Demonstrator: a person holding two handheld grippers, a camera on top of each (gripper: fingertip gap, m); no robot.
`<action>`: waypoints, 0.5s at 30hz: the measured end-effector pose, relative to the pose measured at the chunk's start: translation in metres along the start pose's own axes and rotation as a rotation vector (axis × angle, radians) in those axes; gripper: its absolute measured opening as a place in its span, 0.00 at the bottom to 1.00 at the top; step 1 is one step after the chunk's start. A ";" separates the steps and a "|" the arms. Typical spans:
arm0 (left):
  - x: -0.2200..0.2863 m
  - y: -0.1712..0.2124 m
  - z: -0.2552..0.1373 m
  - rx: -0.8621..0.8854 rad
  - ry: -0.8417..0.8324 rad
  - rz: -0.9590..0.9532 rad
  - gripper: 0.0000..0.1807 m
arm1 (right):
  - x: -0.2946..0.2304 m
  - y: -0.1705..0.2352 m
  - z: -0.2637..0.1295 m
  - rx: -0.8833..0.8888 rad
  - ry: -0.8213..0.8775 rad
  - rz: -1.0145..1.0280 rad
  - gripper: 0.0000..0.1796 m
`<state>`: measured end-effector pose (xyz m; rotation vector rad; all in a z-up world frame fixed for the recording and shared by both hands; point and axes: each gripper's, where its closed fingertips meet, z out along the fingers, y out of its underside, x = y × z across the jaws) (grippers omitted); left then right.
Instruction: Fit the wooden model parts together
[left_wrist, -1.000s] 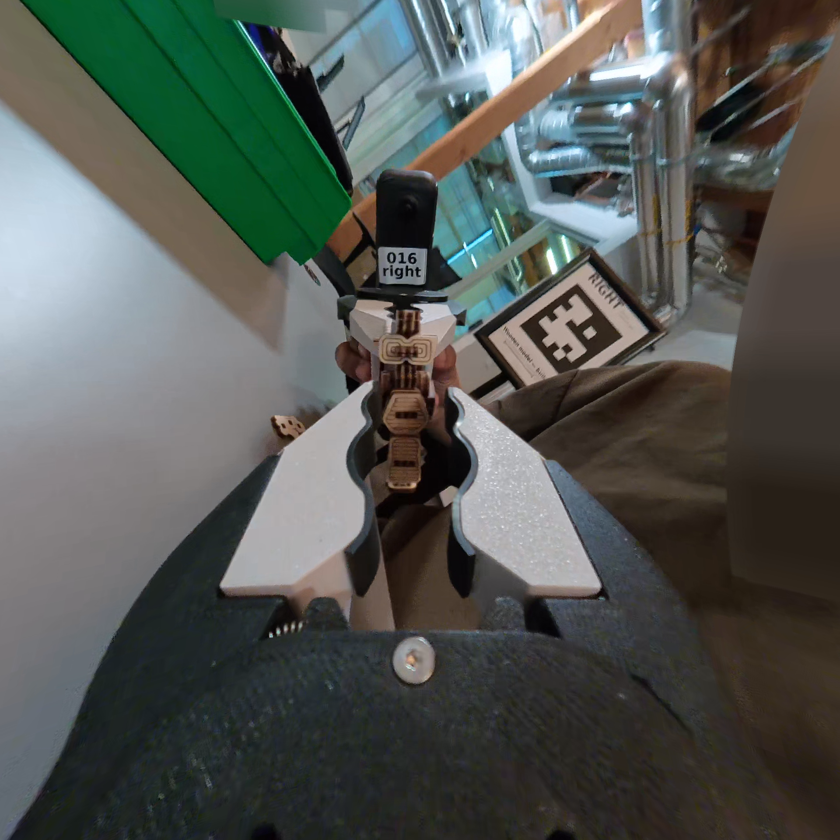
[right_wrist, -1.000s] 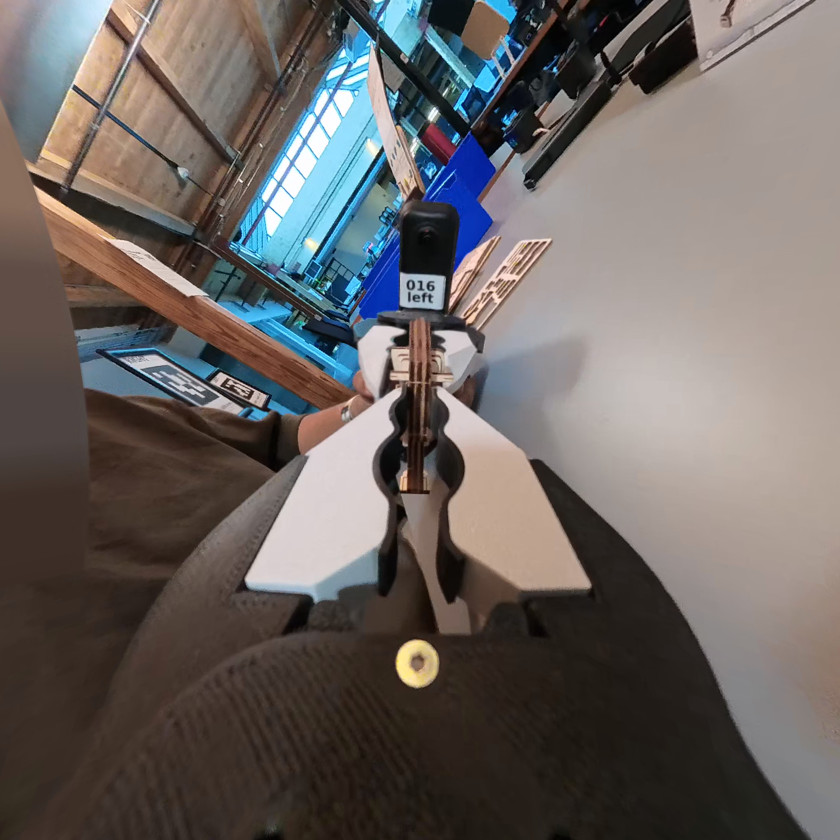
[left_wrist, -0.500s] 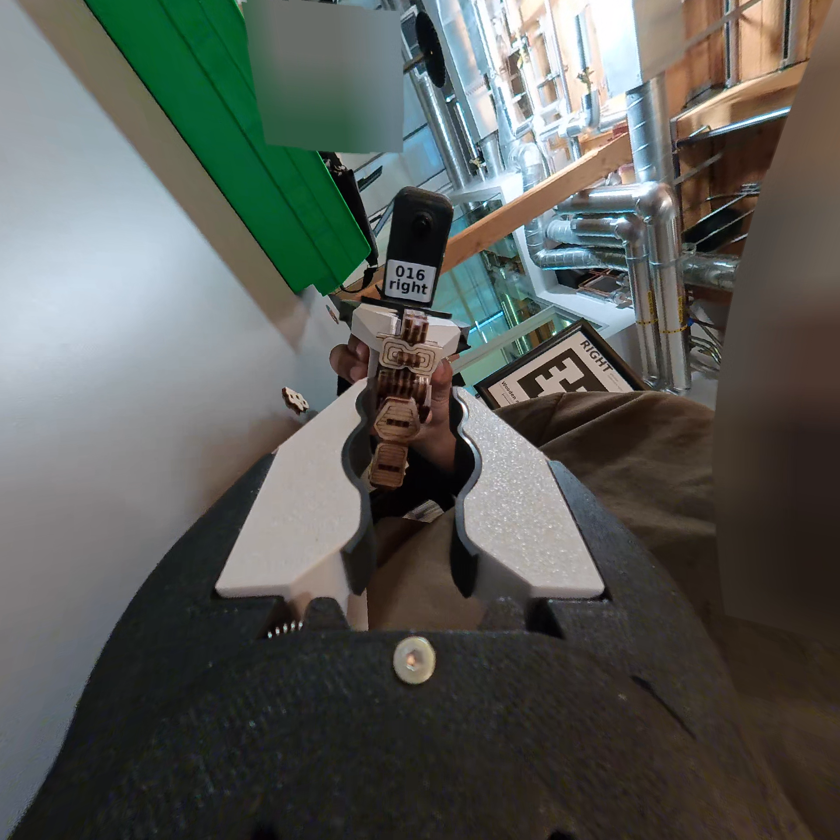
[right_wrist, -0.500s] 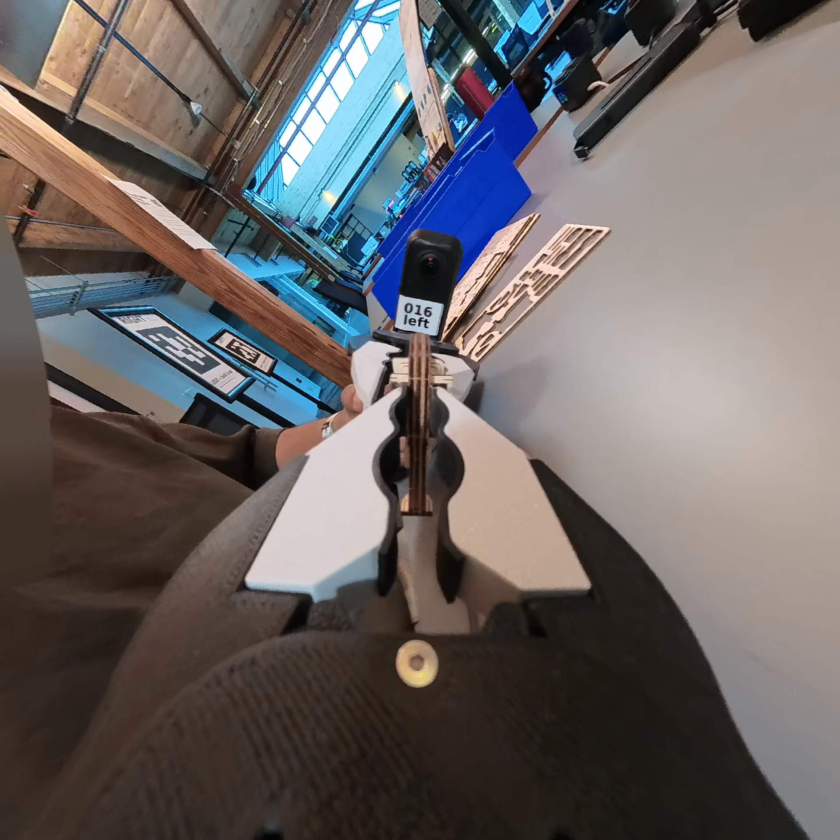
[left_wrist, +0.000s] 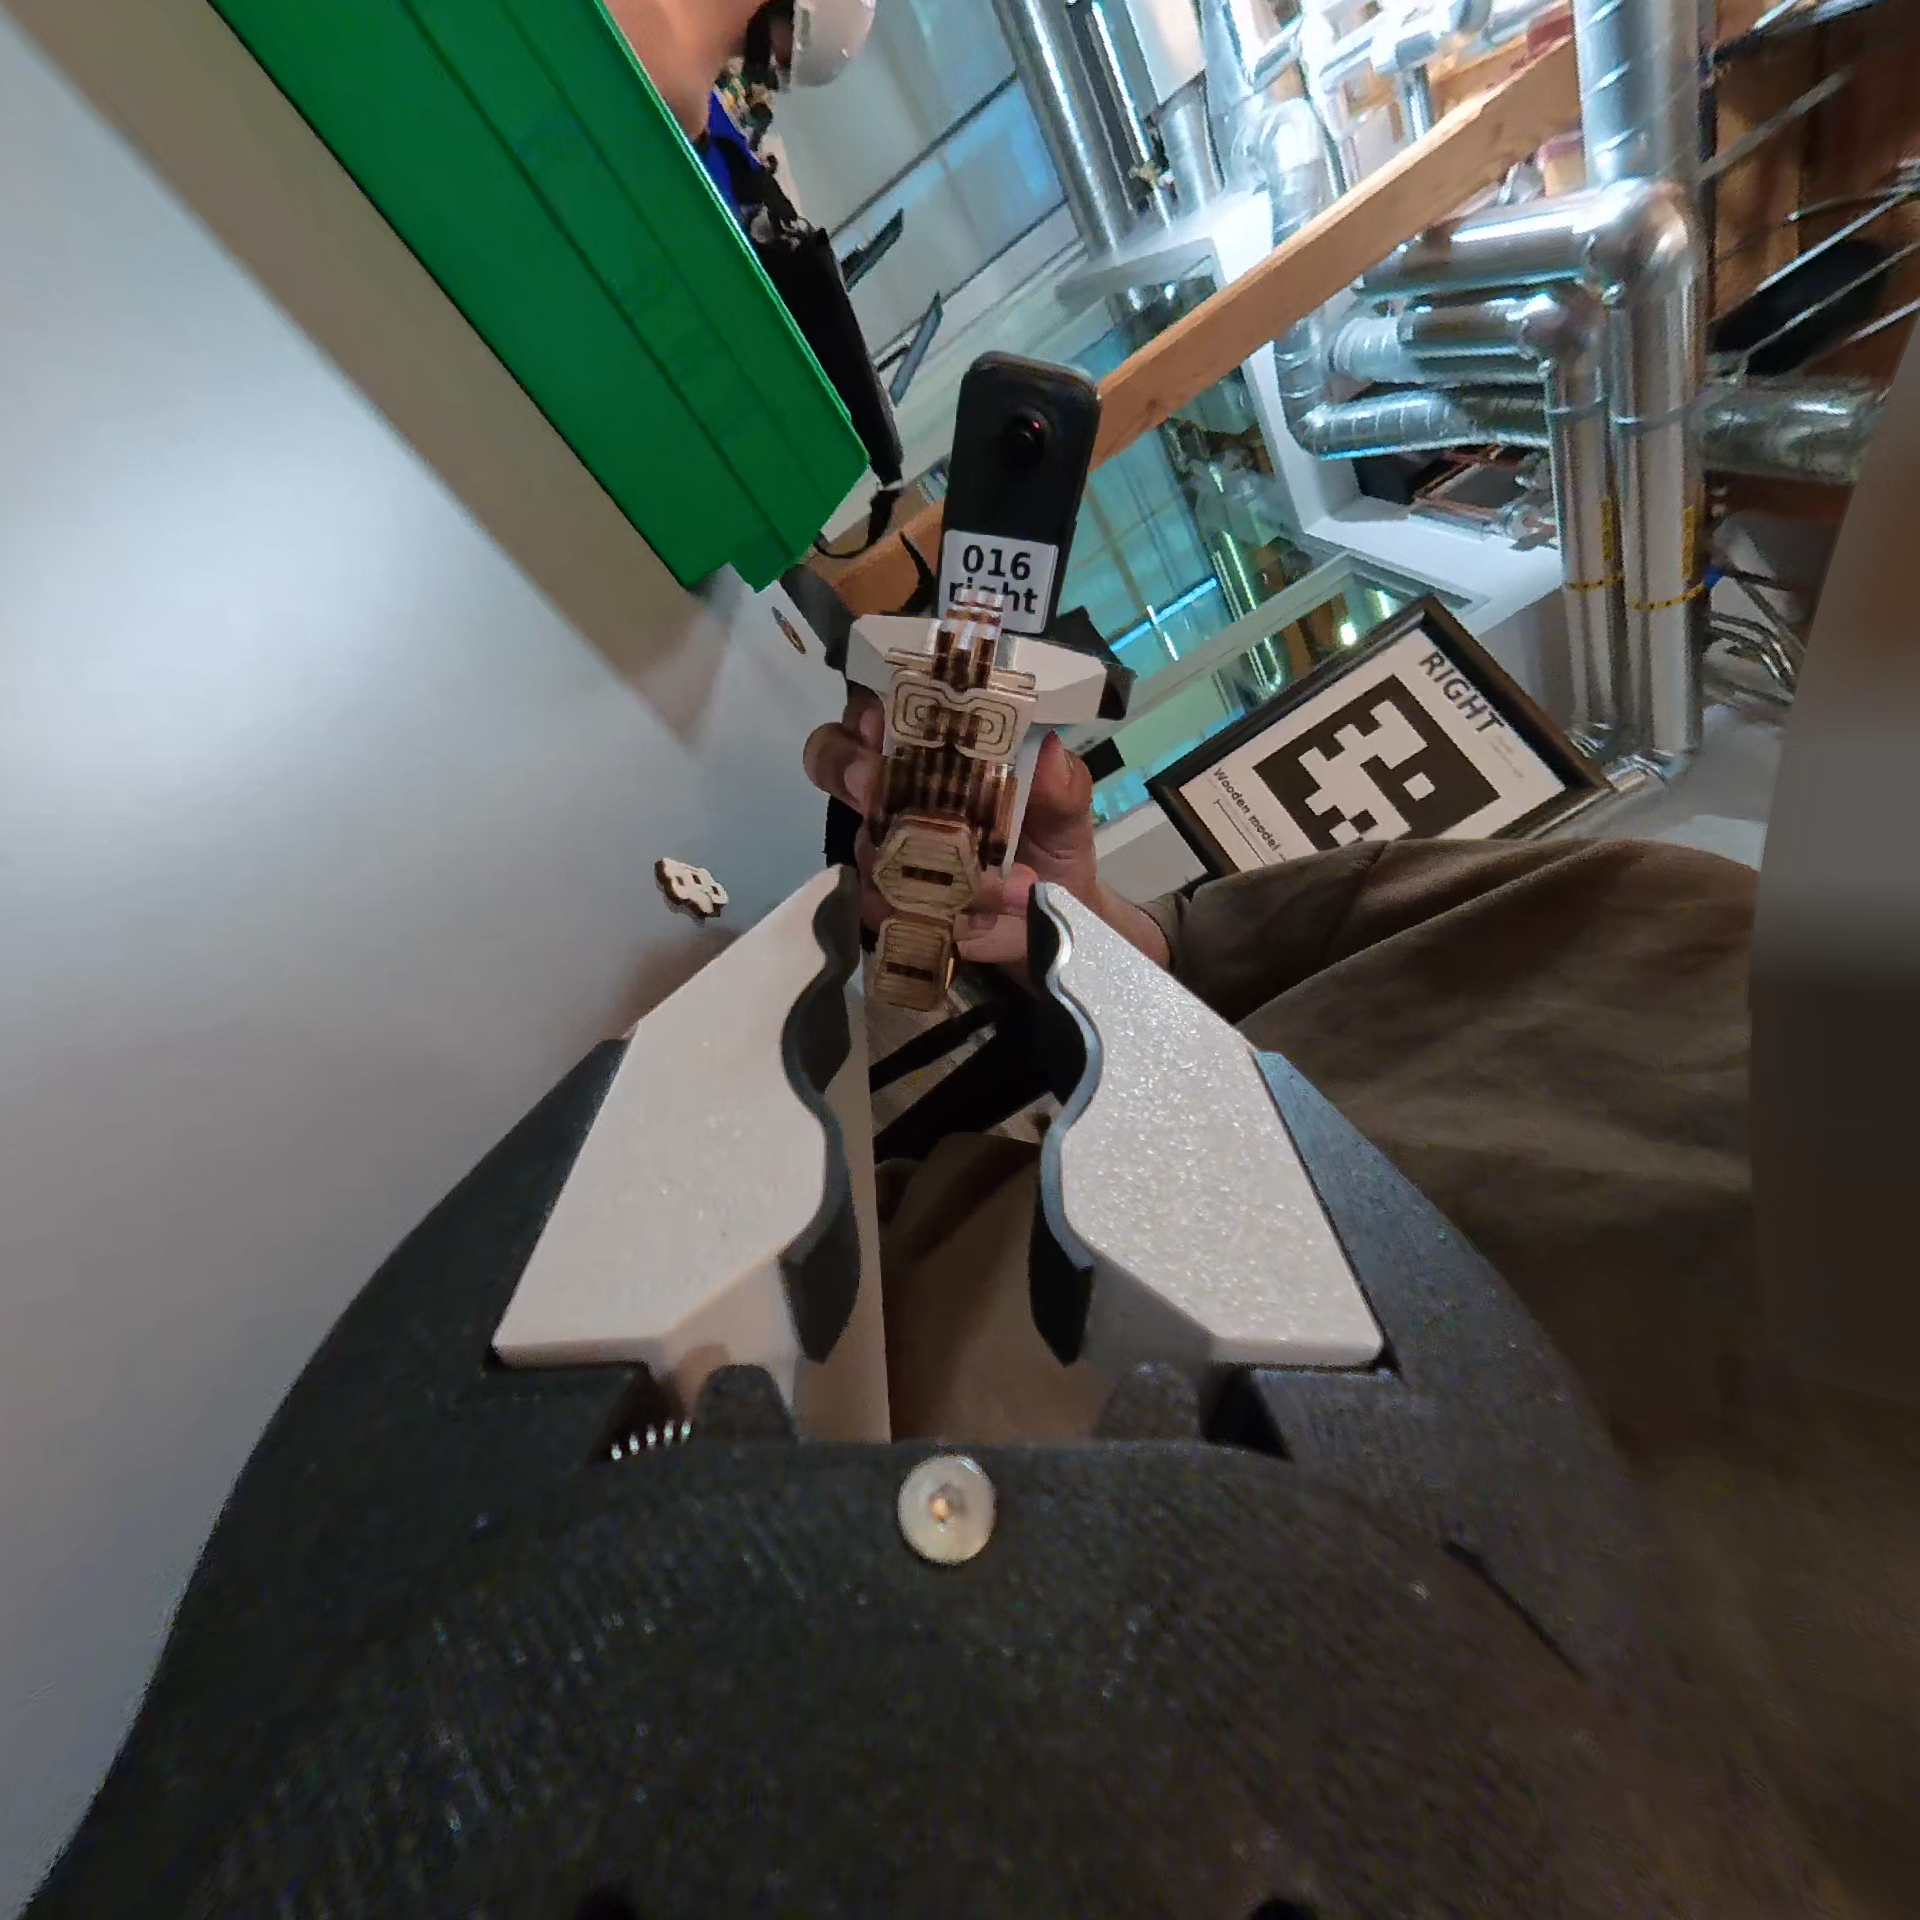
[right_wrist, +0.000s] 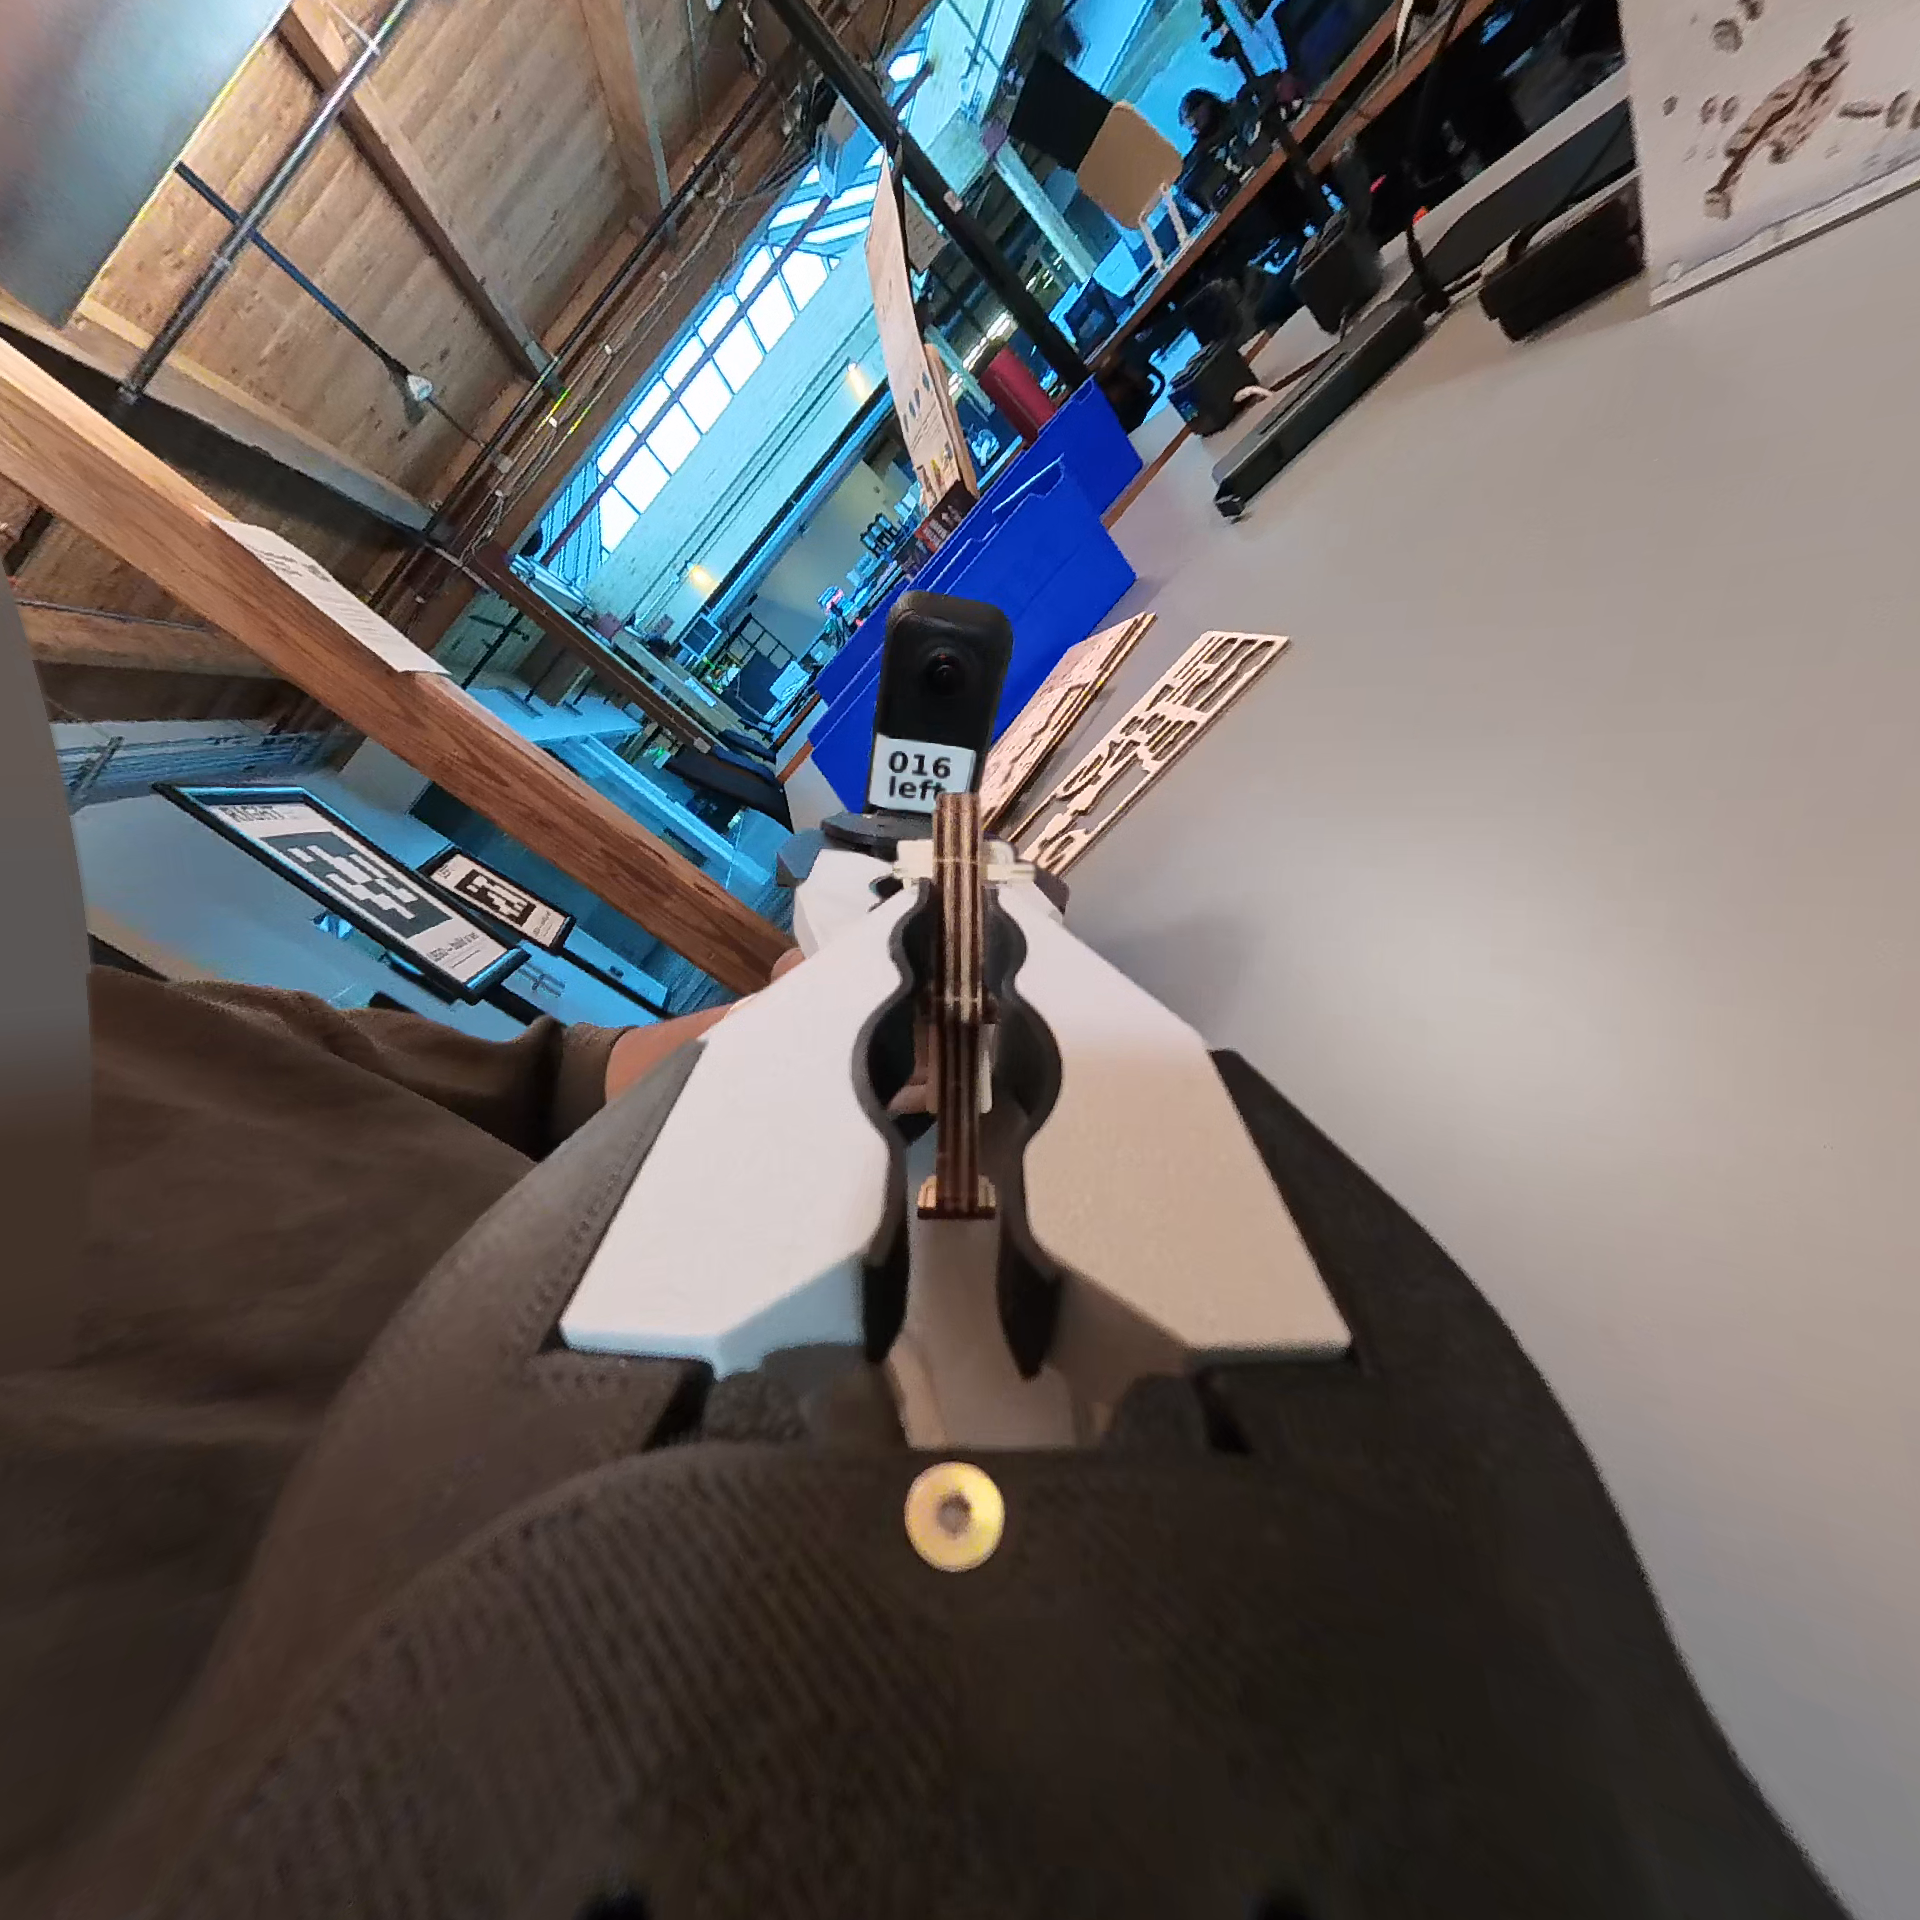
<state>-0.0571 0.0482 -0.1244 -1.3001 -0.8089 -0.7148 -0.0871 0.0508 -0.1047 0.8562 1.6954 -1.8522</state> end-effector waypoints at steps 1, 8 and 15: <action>0.001 0.000 0.003 -0.007 0.014 -0.002 0.16 | 0.001 -0.001 -0.003 0.008 0.008 -0.002 0.04; 0.000 -0.001 0.024 -0.062 0.055 0.006 0.17 | 0.005 -0.004 -0.023 0.069 0.071 -0.025 0.04; -0.005 -0.001 0.042 -0.110 0.076 -0.019 0.17 | 0.008 -0.004 -0.039 0.098 0.147 -0.080 0.04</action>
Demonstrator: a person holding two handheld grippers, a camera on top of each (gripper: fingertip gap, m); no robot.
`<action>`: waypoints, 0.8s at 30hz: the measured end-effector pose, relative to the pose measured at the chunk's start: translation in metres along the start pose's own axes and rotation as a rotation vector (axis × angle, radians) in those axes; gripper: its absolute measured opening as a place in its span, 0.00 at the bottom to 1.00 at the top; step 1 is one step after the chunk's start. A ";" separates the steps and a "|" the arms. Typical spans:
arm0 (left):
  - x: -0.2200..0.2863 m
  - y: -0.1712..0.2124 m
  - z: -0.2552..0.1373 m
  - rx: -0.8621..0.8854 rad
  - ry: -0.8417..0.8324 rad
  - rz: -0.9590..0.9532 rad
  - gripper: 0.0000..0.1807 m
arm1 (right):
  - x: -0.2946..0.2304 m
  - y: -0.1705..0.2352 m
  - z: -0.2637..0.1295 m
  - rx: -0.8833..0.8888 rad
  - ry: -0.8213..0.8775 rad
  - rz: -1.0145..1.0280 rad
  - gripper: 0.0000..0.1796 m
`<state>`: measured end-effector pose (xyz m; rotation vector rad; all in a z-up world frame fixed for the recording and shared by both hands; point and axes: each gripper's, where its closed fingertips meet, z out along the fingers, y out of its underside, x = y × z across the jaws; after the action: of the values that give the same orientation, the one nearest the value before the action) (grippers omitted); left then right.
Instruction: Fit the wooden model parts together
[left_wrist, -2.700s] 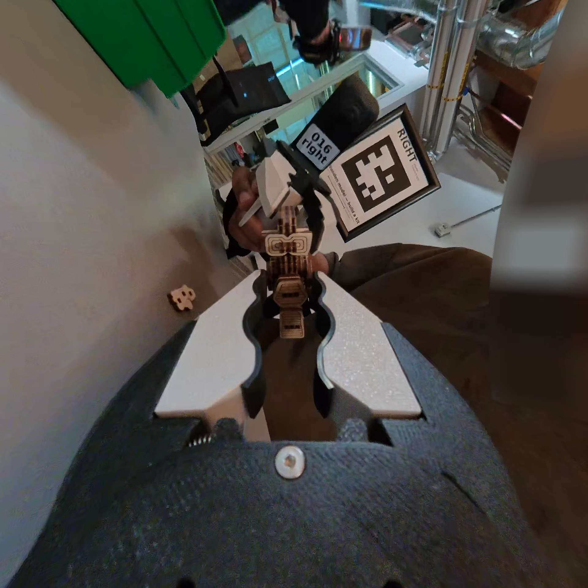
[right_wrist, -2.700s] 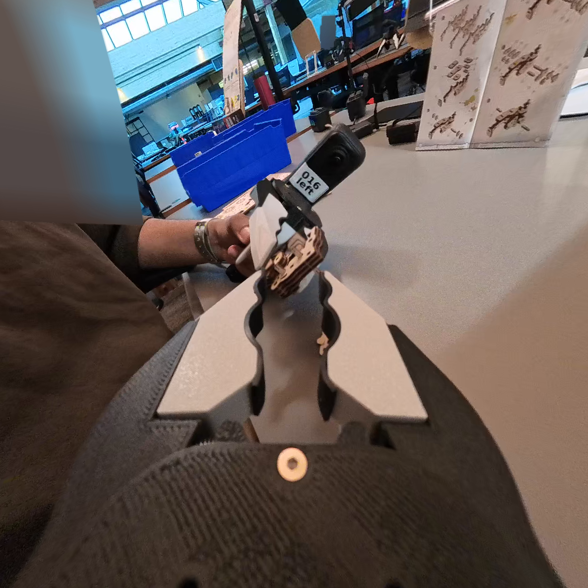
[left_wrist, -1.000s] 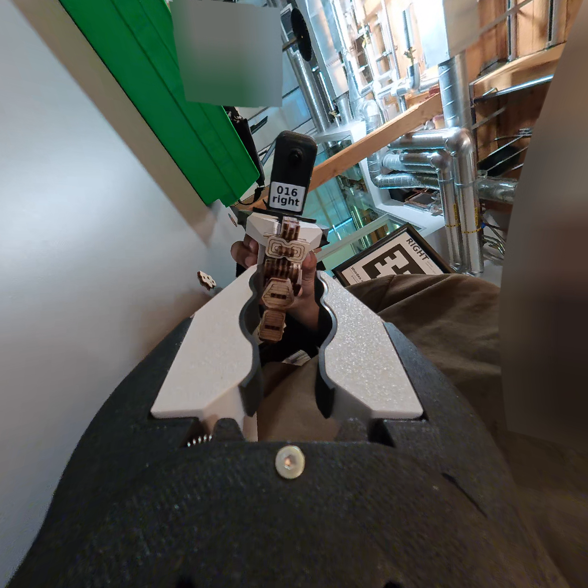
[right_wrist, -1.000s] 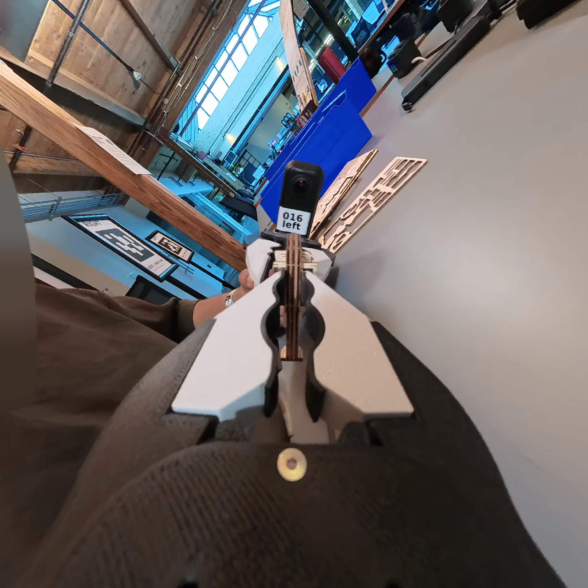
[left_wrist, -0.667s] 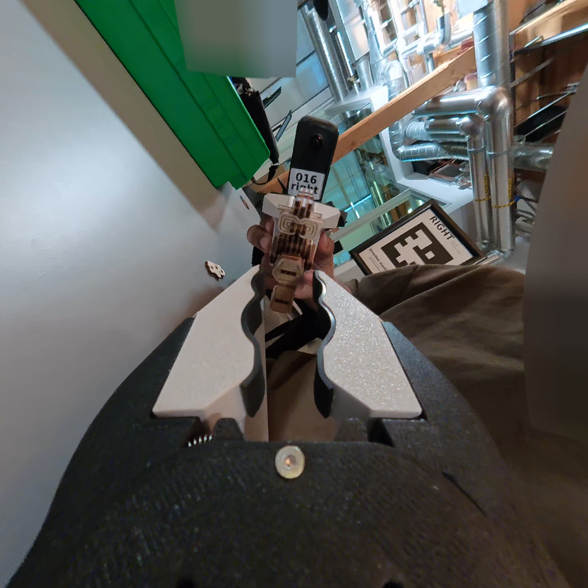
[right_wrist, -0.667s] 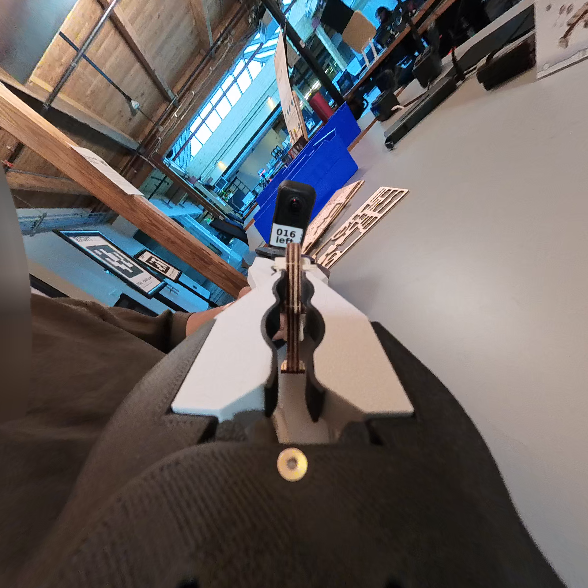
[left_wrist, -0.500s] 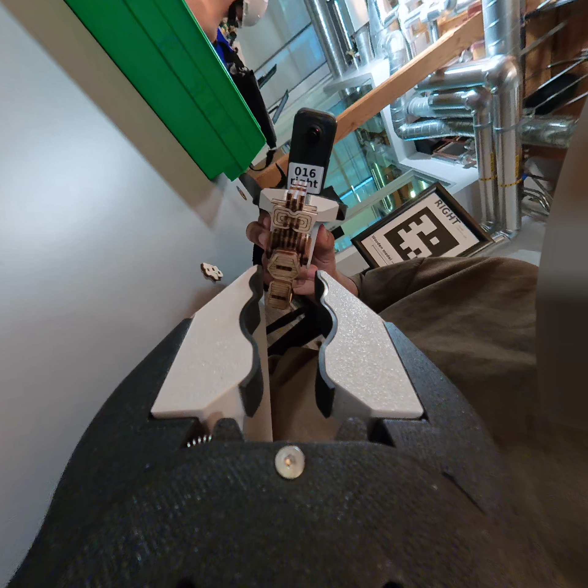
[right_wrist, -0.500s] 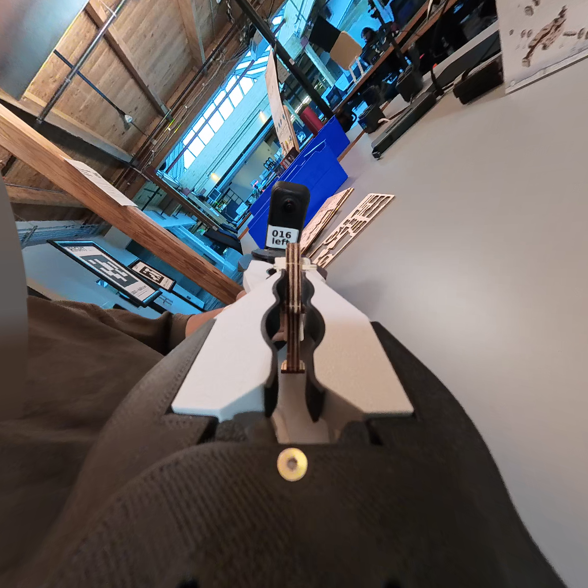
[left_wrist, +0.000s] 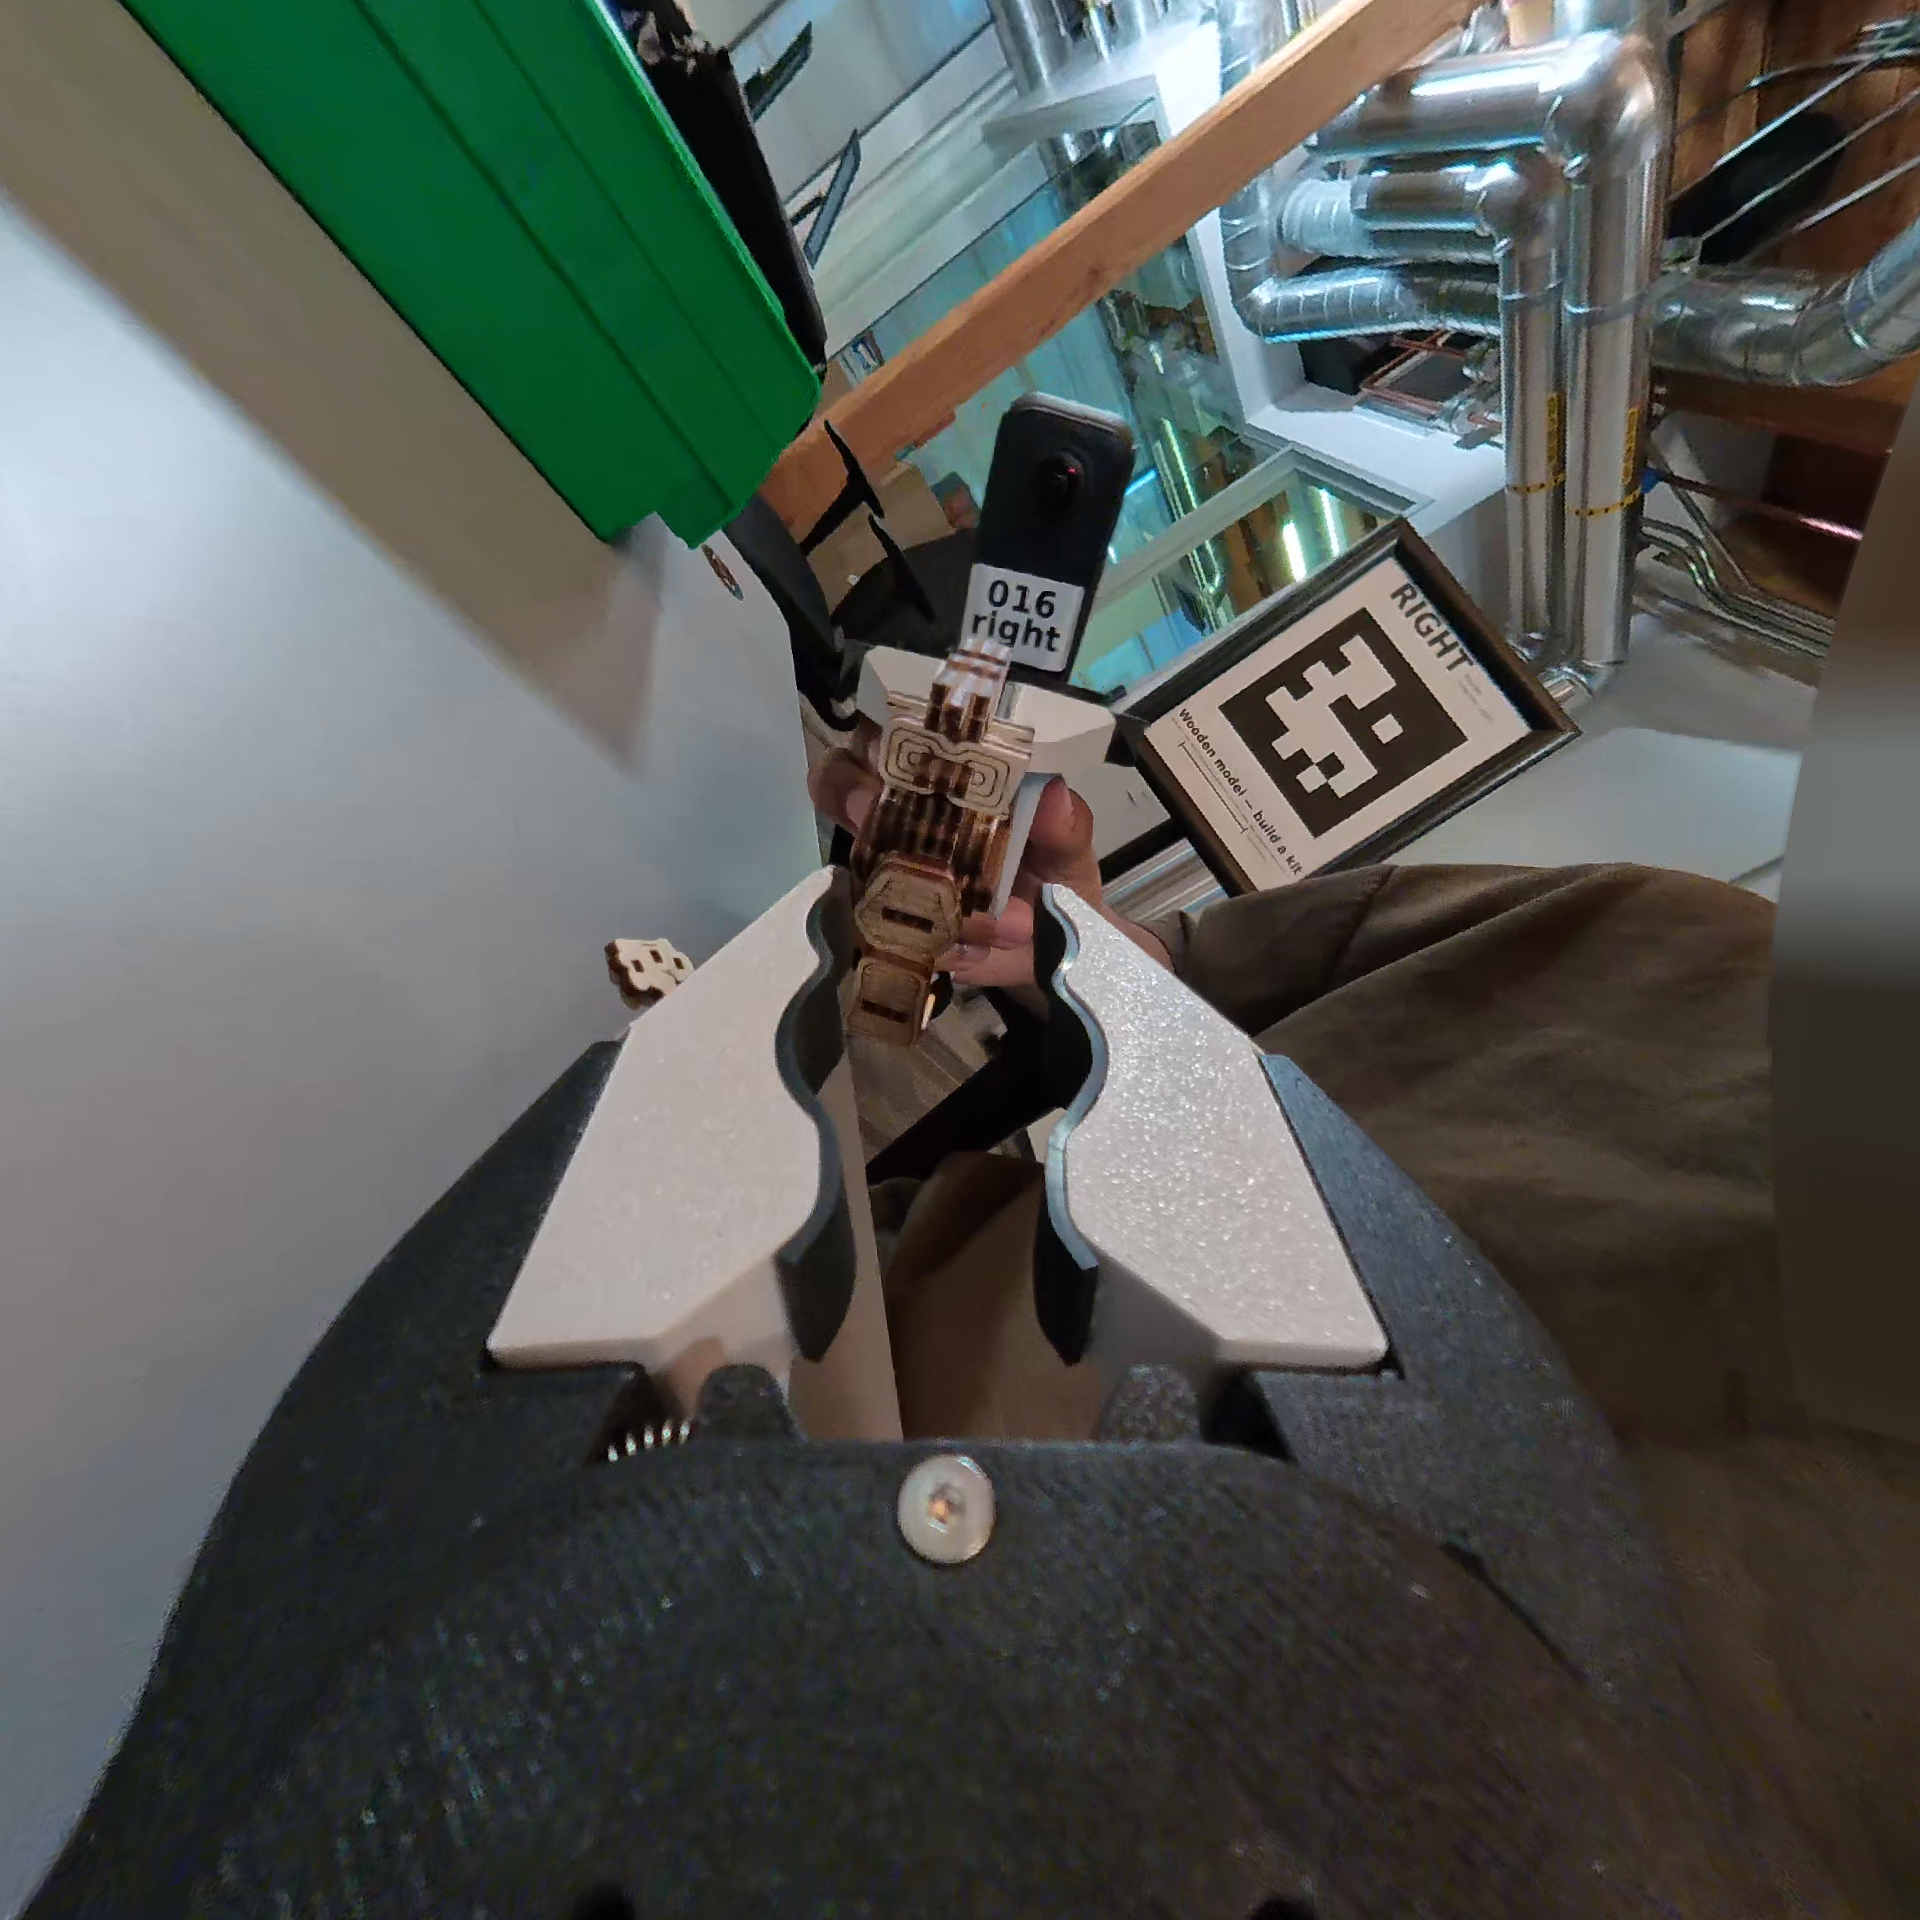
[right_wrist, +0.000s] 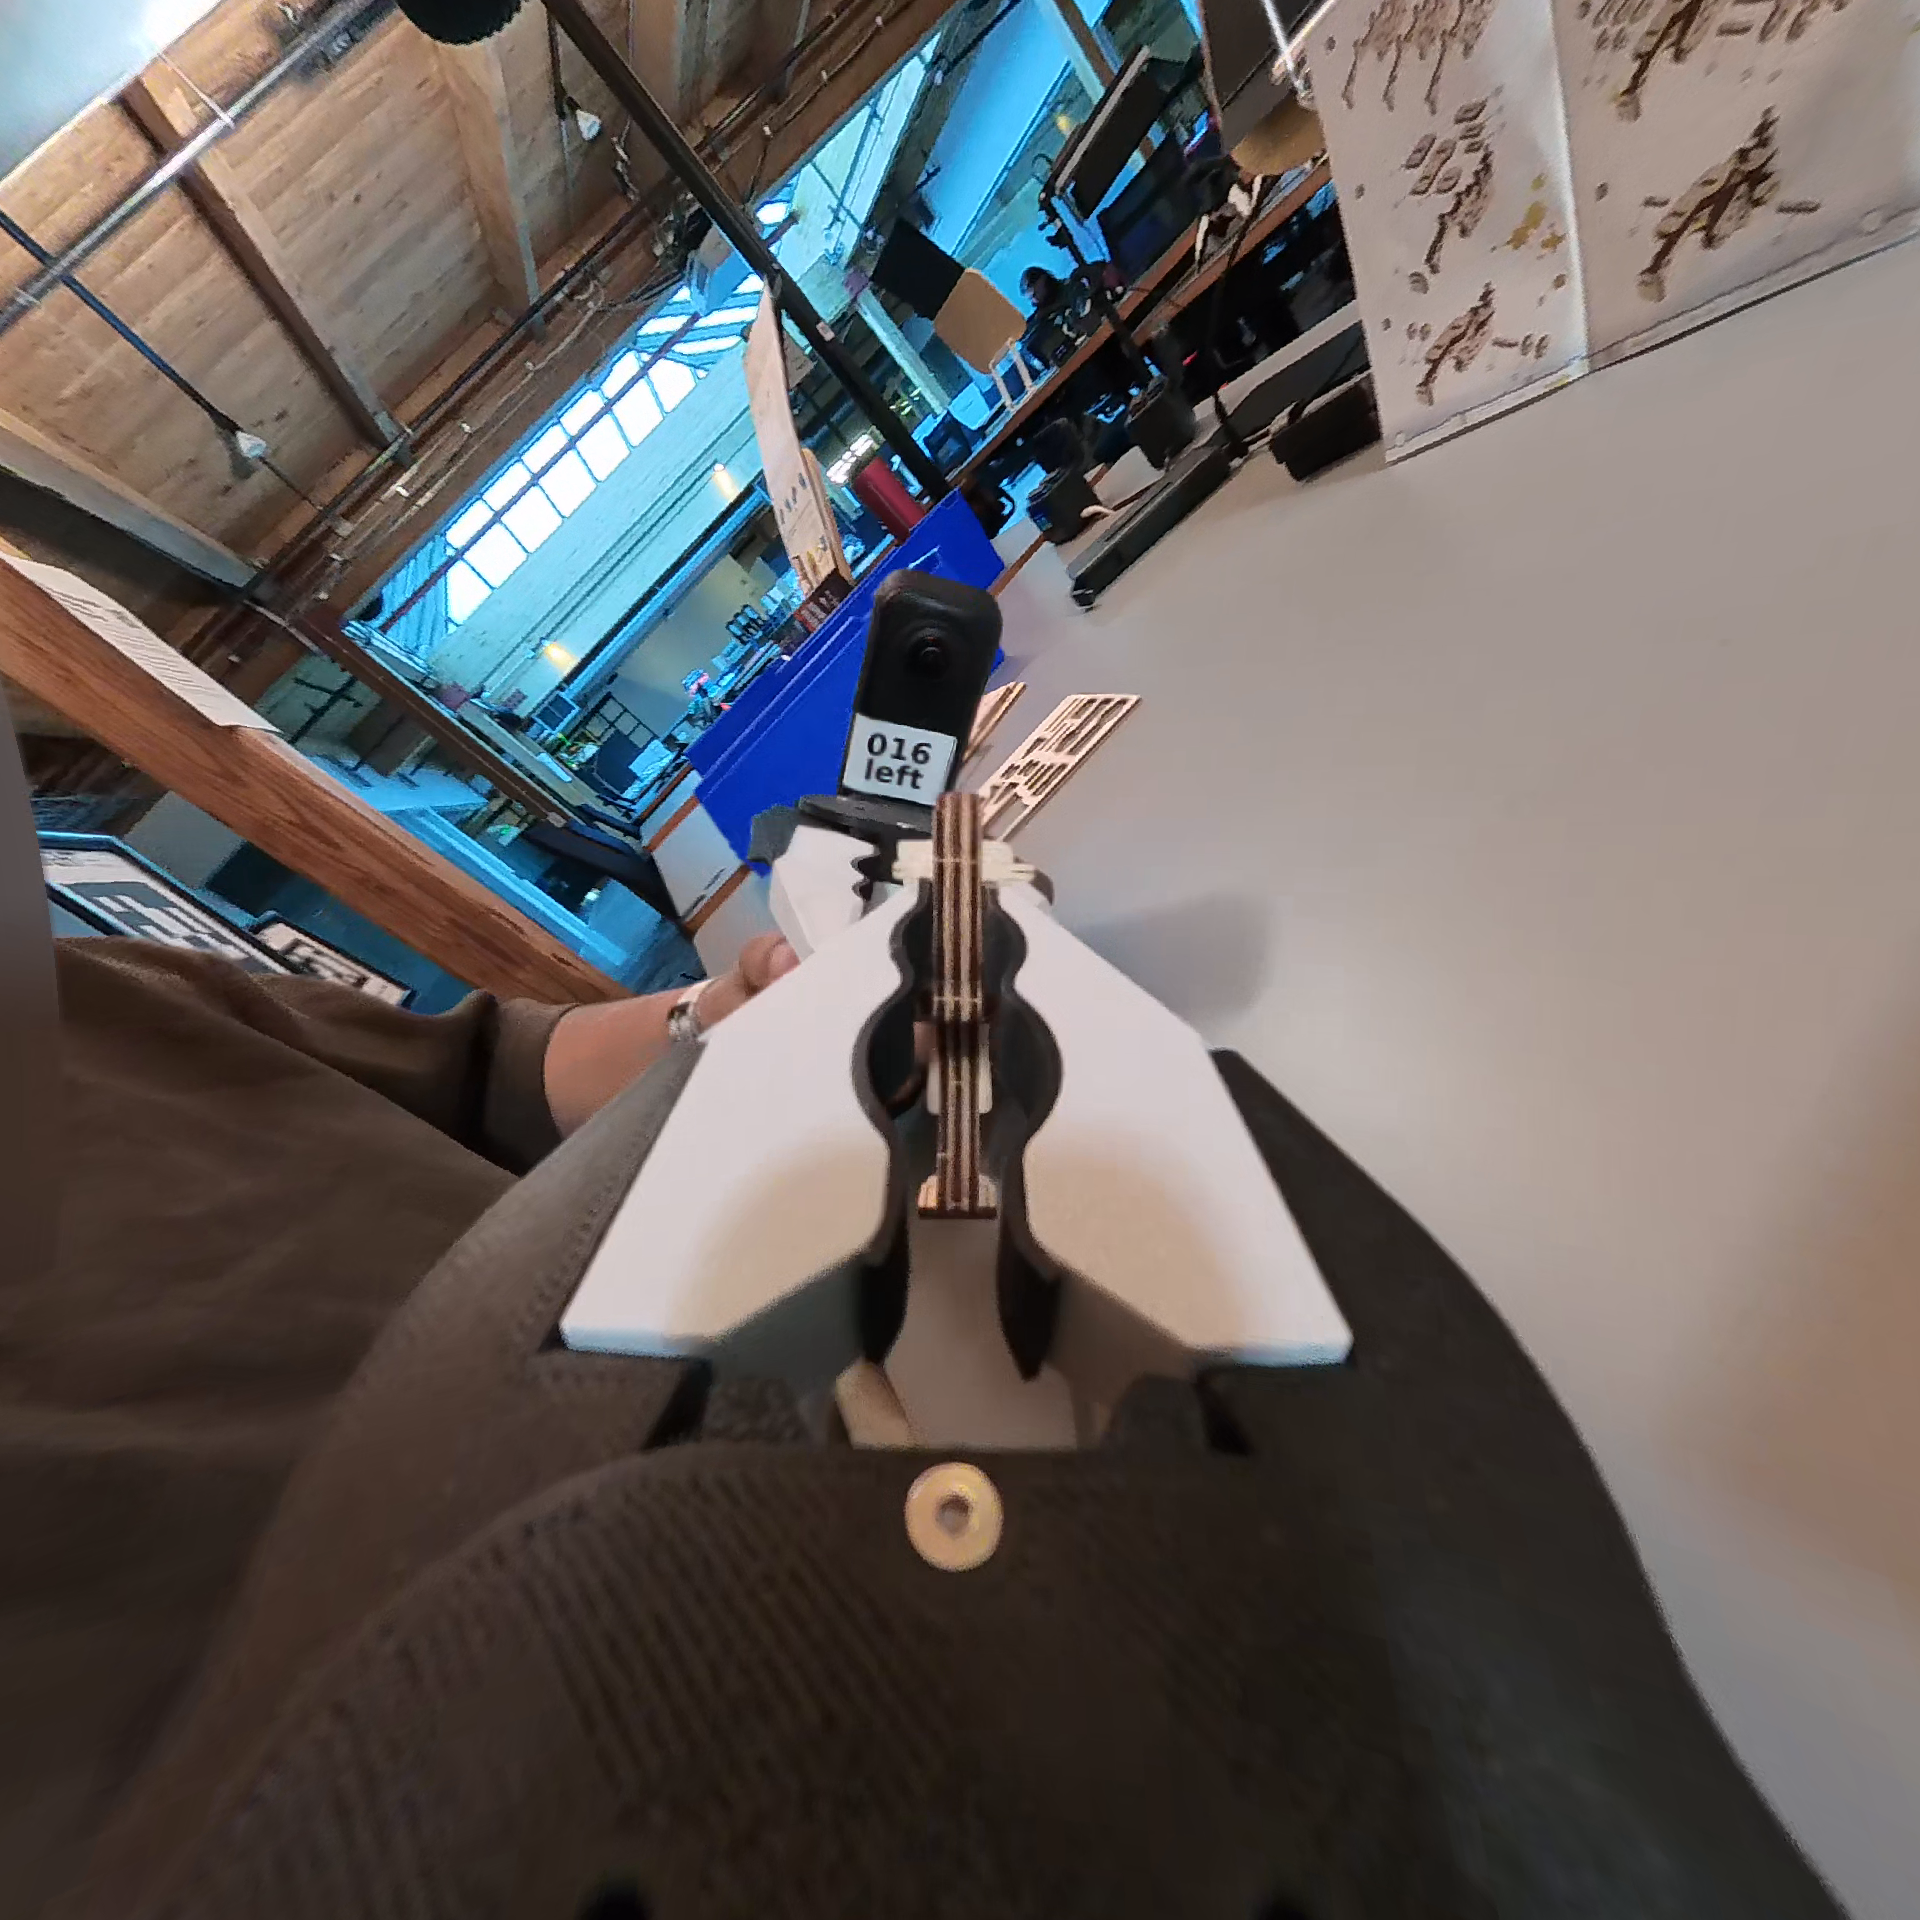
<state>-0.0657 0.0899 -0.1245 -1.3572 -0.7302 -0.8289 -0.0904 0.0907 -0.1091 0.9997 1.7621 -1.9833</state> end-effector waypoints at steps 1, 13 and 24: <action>-0.002 0.001 0.002 -0.014 -0.003 -0.008 0.17 | 0.001 0.000 -0.002 0.003 0.017 -0.019 0.04; -0.015 -0.006 0.006 0.008 -0.088 0.013 0.19 | 0.010 -0.004 -0.003 0.028 0.229 -0.174 0.04; -0.017 -0.009 0.004 0.033 -0.107 0.018 0.19 | 0.006 0.001 0.007 0.003 0.289 -0.285 0.04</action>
<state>-0.0826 0.0954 -0.1340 -1.3841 -0.8103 -0.7317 -0.0961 0.0855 -0.1139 1.1378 2.1617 -2.0913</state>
